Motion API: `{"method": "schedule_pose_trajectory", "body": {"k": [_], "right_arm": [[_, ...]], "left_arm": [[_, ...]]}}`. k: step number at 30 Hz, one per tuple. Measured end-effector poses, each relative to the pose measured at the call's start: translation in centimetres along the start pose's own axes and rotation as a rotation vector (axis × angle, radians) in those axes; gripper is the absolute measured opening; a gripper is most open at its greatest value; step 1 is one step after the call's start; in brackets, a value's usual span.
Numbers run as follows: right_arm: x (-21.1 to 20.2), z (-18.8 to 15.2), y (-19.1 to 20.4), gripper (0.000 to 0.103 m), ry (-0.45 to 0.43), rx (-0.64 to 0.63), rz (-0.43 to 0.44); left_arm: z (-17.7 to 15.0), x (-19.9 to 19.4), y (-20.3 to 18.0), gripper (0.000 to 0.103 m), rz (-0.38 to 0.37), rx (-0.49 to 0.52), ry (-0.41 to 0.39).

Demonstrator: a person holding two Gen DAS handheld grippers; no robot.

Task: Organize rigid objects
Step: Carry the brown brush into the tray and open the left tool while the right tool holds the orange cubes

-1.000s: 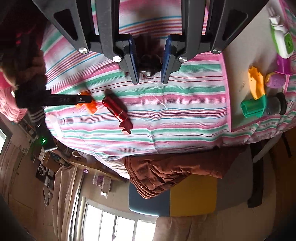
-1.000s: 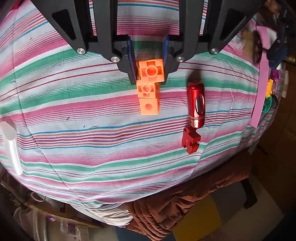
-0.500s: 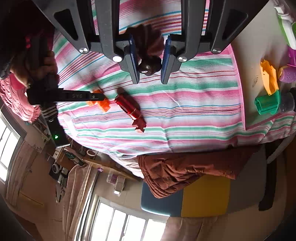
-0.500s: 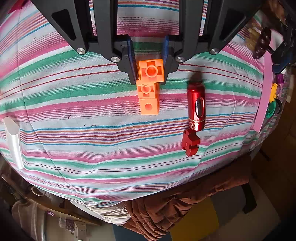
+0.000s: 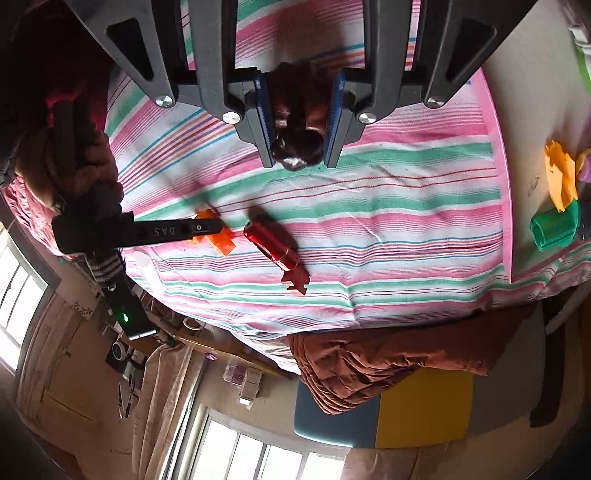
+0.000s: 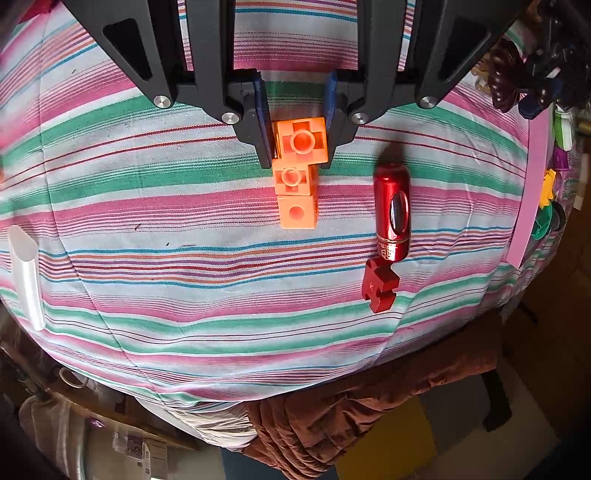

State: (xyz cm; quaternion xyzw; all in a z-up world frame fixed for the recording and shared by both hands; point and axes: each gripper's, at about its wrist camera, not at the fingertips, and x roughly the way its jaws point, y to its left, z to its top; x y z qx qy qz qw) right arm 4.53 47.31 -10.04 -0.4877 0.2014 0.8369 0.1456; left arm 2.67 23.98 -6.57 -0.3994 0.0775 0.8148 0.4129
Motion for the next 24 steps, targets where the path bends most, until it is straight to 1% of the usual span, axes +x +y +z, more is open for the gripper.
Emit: {"method": "schedule_pose_trajectory", "body": {"k": [3, 4, 5, 7, 12, 17, 21, 24], "right_arm": [[0.0, 0.0, 0.0, 0.024, 0.0, -0.005, -0.004], [0.0, 0.0, 0.1, 0.024, 0.0, -0.007, -0.006], [-0.1, -0.1, 0.1, 0.024, 0.0, -0.009, -0.008], [0.0, 0.0, 0.2, 0.024, 0.0, -0.012, -0.01], [0.0, 0.0, 0.2, 0.024, -0.002, -0.025, -0.019], [0.1, 0.0, 0.4, 0.024, -0.007, -0.035, -0.026], [0.0, -0.1, 0.4, 0.024, -0.013, -0.042, -0.03], [0.1, -0.1, 0.5, 0.024, -0.016, -0.045, -0.032]], "left_arm": [[-0.1, 0.1, -0.2, 0.025, 0.001, 0.005, 0.0], [-0.1, 0.0, -0.1, 0.022, 0.001, -0.002, -0.003], [-0.1, 0.0, -0.2, 0.022, 0.001, -0.001, -0.003], [-0.1, -0.3, -0.5, 0.021, 0.026, 0.02, -0.008], [0.9, -2.8, -0.6, 0.021, 0.077, 0.042, -0.074], [2.1, -5.8, 0.8, 0.021, 0.141, 0.012, -0.118], [2.5, -7.5, 2.5, 0.021, 0.191, -0.033, -0.126], [2.1, -8.5, 3.7, 0.021, 0.235, -0.063, -0.126]]}}
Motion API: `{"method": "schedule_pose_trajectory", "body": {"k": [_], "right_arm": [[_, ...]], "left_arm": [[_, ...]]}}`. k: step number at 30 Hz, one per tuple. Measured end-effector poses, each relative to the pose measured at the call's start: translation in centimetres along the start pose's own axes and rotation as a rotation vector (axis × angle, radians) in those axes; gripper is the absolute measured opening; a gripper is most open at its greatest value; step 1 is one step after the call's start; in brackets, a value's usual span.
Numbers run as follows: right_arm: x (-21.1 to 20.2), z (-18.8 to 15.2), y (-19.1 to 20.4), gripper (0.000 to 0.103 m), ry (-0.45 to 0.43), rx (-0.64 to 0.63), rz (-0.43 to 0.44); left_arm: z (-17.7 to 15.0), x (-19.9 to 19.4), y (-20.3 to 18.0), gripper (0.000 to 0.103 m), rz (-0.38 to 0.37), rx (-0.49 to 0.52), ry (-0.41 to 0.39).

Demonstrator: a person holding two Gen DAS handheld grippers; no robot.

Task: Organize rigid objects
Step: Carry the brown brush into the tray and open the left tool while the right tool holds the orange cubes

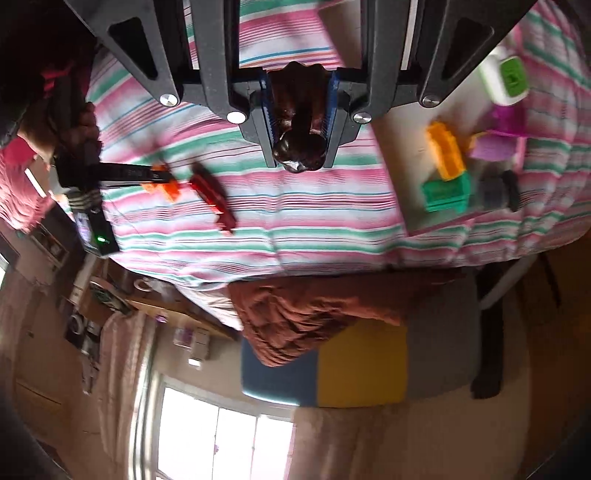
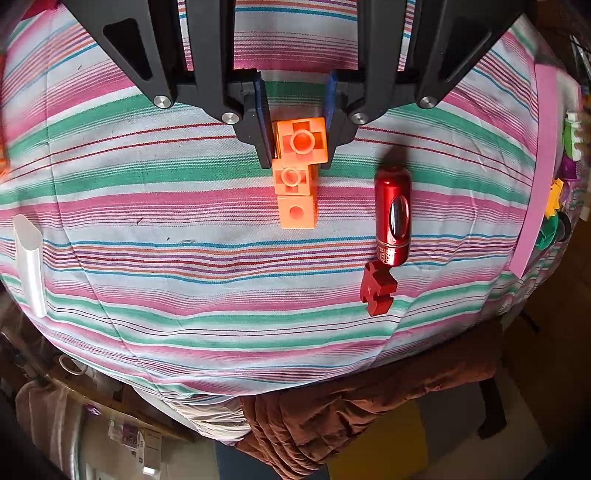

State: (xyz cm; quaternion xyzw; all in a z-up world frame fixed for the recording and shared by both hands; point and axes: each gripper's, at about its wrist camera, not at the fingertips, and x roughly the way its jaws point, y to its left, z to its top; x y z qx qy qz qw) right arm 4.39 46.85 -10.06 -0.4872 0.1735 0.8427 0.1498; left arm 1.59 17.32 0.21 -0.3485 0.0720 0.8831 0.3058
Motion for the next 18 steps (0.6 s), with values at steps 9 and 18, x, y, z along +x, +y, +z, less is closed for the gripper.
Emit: {"method": "schedule_pose_trajectory", "body": {"k": [9, 18], "right_arm": [[0.0, -0.2, 0.1, 0.024, -0.007, -0.008, -0.008], [-0.1, -0.4, 0.1, 0.024, -0.008, -0.019, -0.017]], "left_arm": [[-1.9, -1.2, 4.9, 0.021, 0.081, -0.084, 0.041], [-4.8, -2.9, 8.9, 0.021, 0.102, -0.147, 0.075]]}}
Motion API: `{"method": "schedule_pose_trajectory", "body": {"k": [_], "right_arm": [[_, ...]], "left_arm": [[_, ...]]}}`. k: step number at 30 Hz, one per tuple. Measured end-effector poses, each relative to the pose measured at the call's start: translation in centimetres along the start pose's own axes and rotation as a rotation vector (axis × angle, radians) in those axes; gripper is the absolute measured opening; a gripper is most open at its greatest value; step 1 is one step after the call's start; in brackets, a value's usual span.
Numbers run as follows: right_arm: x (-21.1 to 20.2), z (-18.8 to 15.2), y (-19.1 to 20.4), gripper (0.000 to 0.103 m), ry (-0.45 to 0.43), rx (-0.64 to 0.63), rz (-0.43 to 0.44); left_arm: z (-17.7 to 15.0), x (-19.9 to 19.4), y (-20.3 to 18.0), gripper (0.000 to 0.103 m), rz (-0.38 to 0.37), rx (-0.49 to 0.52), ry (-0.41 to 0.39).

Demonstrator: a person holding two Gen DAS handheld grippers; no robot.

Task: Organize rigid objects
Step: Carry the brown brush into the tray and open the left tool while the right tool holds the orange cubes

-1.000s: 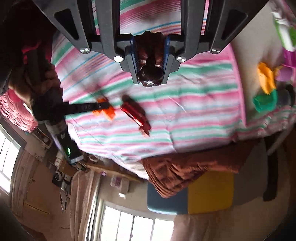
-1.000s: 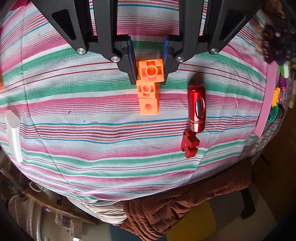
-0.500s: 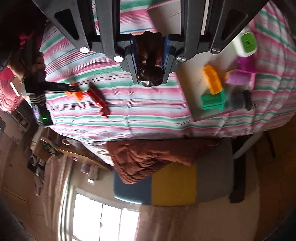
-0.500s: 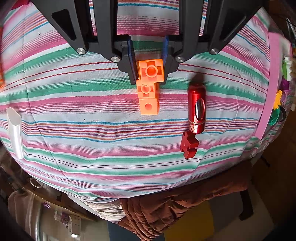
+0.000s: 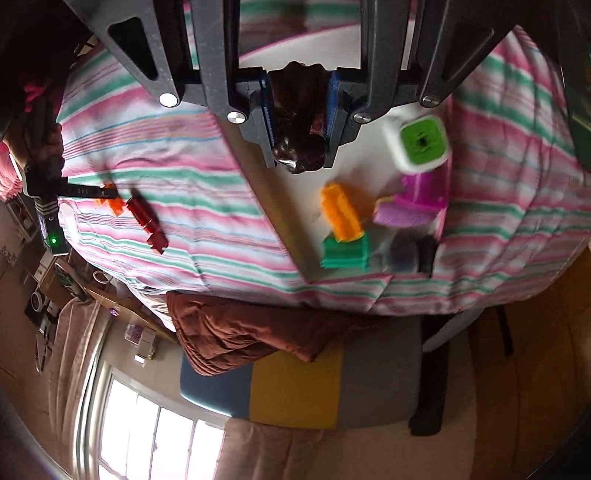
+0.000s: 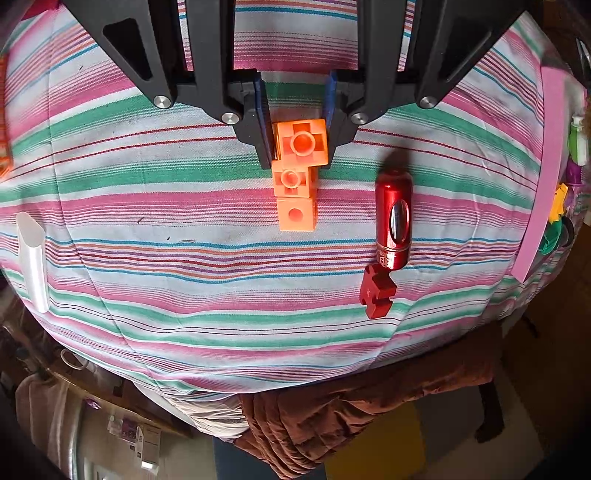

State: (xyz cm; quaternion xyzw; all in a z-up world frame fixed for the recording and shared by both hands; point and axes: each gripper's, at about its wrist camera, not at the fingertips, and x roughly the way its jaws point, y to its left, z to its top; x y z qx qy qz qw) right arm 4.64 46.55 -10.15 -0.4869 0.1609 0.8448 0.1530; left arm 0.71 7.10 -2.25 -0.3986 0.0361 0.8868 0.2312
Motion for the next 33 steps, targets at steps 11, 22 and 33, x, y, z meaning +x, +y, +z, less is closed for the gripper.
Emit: {"method": "schedule_pose_trajectory", "body": {"k": [11, 22, 33], "right_arm": [[0.0, 0.0, 0.0, 0.024, 0.002, -0.002, -0.002], [0.0, 0.0, 0.1, 0.024, 0.001, -0.004, -0.004], [0.0, 0.1, 0.0, 0.024, 0.005, -0.002, -0.001]], "left_arm": [[-3.2, -1.0, 6.4, 0.018, 0.01, -0.124, 0.043], [-2.0, 2.5, 6.0, 0.012, 0.065, -0.072, 0.026], [-2.0, 2.0, 5.6, 0.031, 0.055, -0.061, 0.017]]}}
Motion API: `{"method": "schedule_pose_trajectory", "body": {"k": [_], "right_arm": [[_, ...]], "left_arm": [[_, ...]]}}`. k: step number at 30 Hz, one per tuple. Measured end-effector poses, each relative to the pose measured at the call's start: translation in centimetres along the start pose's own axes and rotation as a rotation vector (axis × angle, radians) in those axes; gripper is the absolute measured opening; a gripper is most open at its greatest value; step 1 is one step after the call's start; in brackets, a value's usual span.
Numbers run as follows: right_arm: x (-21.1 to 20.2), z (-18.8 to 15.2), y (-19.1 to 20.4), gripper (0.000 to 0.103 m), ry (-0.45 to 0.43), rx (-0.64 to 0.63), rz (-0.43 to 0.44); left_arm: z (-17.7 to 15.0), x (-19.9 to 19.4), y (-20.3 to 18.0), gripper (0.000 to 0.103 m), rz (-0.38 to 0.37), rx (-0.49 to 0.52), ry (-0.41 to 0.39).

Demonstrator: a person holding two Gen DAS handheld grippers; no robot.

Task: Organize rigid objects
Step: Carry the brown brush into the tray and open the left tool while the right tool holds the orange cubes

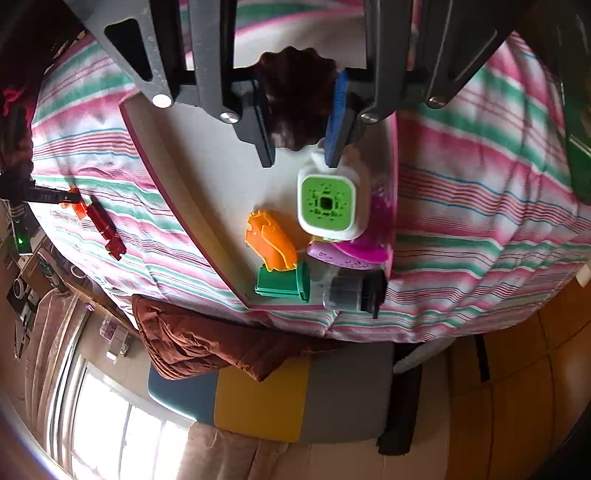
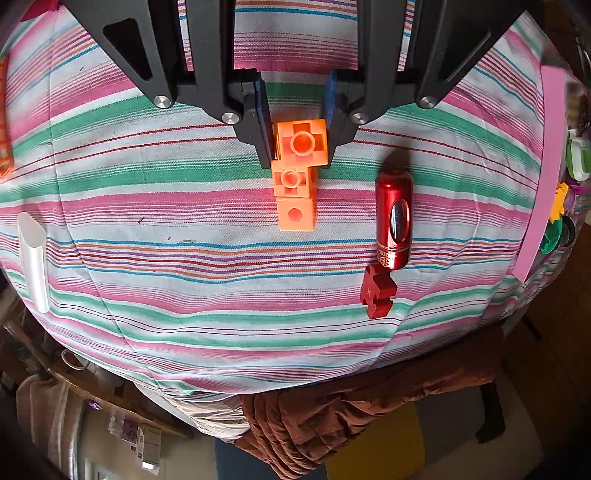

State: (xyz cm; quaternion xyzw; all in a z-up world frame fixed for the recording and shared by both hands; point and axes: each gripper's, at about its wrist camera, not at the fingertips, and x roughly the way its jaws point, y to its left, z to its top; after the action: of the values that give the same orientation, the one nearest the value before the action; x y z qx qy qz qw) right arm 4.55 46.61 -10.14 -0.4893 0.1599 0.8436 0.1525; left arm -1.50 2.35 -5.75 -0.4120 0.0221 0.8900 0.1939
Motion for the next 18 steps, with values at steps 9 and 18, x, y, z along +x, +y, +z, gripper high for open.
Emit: {"method": "schedule_pose_trajectory", "body": {"k": [9, 18], "right_arm": [[-0.2, -0.1, 0.0, 0.024, 0.003, 0.013, 0.001], [-0.3, -0.3, 0.3, 0.024, 0.004, -0.003, -0.018]], "left_arm": [[-0.6, -1.8, 0.7, 0.036, -0.005, -0.054, -0.017], [-0.7, -1.8, -0.5, 0.039, 0.033, -0.021, -0.018]]}}
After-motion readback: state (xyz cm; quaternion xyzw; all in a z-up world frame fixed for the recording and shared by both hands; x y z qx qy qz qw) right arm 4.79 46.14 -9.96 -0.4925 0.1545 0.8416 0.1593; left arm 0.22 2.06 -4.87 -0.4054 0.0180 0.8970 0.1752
